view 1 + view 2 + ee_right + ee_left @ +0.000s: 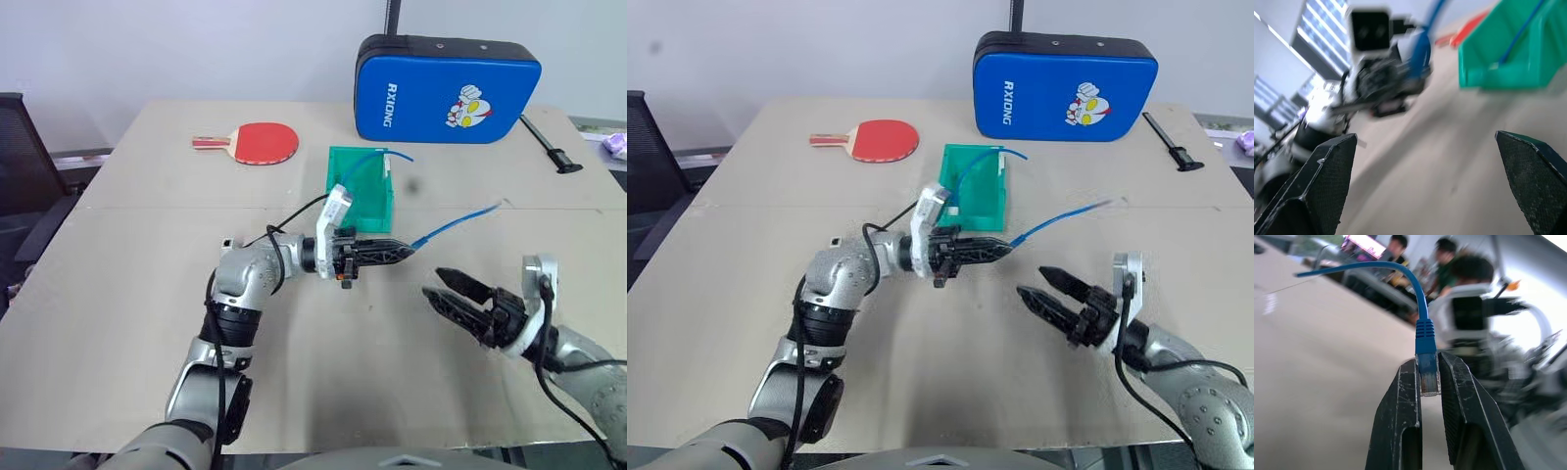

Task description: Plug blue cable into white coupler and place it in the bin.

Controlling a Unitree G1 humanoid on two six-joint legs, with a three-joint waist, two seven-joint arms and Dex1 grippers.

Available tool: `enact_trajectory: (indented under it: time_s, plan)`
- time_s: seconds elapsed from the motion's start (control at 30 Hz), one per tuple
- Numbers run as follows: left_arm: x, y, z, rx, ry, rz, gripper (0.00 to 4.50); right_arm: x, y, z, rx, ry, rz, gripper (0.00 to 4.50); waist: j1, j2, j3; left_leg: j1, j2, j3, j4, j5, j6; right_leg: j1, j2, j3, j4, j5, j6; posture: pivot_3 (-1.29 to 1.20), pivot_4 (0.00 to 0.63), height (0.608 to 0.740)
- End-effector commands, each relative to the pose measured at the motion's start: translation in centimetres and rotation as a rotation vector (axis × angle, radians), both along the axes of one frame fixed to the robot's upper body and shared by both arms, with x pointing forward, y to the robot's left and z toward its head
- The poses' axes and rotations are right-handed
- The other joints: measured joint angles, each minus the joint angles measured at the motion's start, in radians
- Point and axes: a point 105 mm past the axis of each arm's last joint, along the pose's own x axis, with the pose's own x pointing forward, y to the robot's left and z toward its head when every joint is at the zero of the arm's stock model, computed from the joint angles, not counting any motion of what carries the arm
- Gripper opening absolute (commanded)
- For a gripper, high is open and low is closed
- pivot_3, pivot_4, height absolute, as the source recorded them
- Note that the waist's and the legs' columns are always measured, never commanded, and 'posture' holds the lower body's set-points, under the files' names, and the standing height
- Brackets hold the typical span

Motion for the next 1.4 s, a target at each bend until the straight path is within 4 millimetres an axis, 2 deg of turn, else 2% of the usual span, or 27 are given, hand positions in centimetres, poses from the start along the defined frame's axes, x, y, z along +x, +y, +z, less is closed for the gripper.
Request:
enact_trajectory:
  time_s: [0.03,0.1,0.27,0.53,0.67,0.83,0.9,1.17,1.2,1.27,1.33,1.4]
  plan:
    - [-0.9,0.2,1.3,-0.041,0.025,-0.042,0.01,0.4,0.4,1.4,0.062,-0.017,0.039,4.5,0.002,0.0,0.0,0.0,0.0,0.0,0.0,0.0,0.0,0.0,0.0,0.0,0.0,0.0,0.0,0.0,0.15,0.681]
    - [-1.0,0.2,1.2,-0.033,0.037,-0.05,0.01,0.4,0.7,2.8,0.128,-0.032,0.084,4.5,0.002,0.0,0.0,-0.001,0.0,-0.001,0.0,0.0,0.0,0.0,0.0,0.0,0.0,0.0,0.0,0.0,0.15,0.681]
    - [-1.1,-0.1,1.2,-0.033,0.051,-0.056,0.01,0.1,1.6,4.2,0.161,-0.05,0.166,4.5,0.002,0.0,0.0,-0.002,-0.002,-0.002,0.0,0.0,0.0,0.0,0.0,0.003,-0.001,0.0,0.0,0.0,0.15,0.681]
    - [-1.1,-0.5,1.2,-0.043,0.05,-0.055,0.01,0.4,2.5,4.8,0.173,-0.06,0.173,4.5,0.001,0.0,0.0,-0.001,-0.003,-0.003,0.0,0.0,0.0,0.0,0.0,0.004,-0.001,0.0,0.0,0.0,0.15,0.681]
    - [-1.1,-0.6,1.2,-0.046,0.05,-0.056,0.01,0.6,2.6,5.1,0.182,-0.064,0.164,3.28,0.001,0.0,0.0,-0.002,-0.003,-0.002,0.0,0.0,0.0,0.0,0.0,0.004,-0.001,0.0,0.0,0.0,0.15,0.681]
    - [-1.2,-0.6,1.2,-0.047,0.053,-0.056,0.01,0.6,2.7,5.1,0.185,-0.065,0.161,0.77,0.001,0.0,0.0,-0.002,-0.003,-0.002,0.0,0.0,0.0,0.0,0.0,0.004,-0.001,0.0,0.0,0.0,0.15,0.681]
    - [-1.1,-0.6,1.2,-0.049,0.057,-0.054,0.01,0.5,2.7,5.0,0.185,-0.062,0.164,0.04,0.001,0.0,0.0,-0.002,-0.003,-0.002,0.0,0.0,0.0,0.0,0.0,0.004,-0.001,0.0,0.0,0.0,0.15,0.681]
    - [-1.3,-0.8,0.8,-0.044,0.013,-0.05,0.01,-0.3,3.1,5.3,0.217,-0.062,0.22,0.04,0.001,0.0,0.0,-0.002,-0.003,-0.003,0.0,0.0,0.0,0.0,0.0,0.004,-0.001,0.0,0.0,0.0,0.15,0.681]
    - [-1.5,-0.7,0.8,-0.047,0.007,-0.058,1.03,-0.3,3.1,5.3,0.217,-0.061,0.22,0.0,0.001,0.0,0.0,-0.002,-0.003,-0.003,0.0,0.0,0.0,0.0,0.0,0.004,-0.001,0.0,0.0,0.0,0.15,0.681]
    - [-1.5,-0.8,0.7,-0.042,-0.006,-0.046,1.76,-0.2,3.0,5.3,0.222,-0.058,0.214,0.0,0.001,0.0,0.0,-0.002,-0.003,-0.003,-0.001,0.0,0.0,0.0,0.0,0.004,-0.001,0.0,0.0,0.0,0.15,0.681]
    - [-1.3,-0.8,0.5,-0.022,-0.034,-0.006,2.78,0.0,2.7,5.2,0.226,-0.055,0.194,0.0,0.002,0.0,0.0,-0.002,-0.002,-0.003,-0.001,0.0,0.0,0.0,0.0,0.004,-0.001,0.0,0.0,0.0,0.15,0.681]
    - [-2.0,-0.4,0.4,0.002,-0.097,-0.006,3.82,0.5,2.3,5.0,0.22,-0.055,0.163,0.0,0.001,0.0,0.0,-0.002,-0.003,-0.003,-0.001,0.0,0.0,0.0,0.0,0.004,-0.001,0.0,0.0,0.0,0.15,0.681]
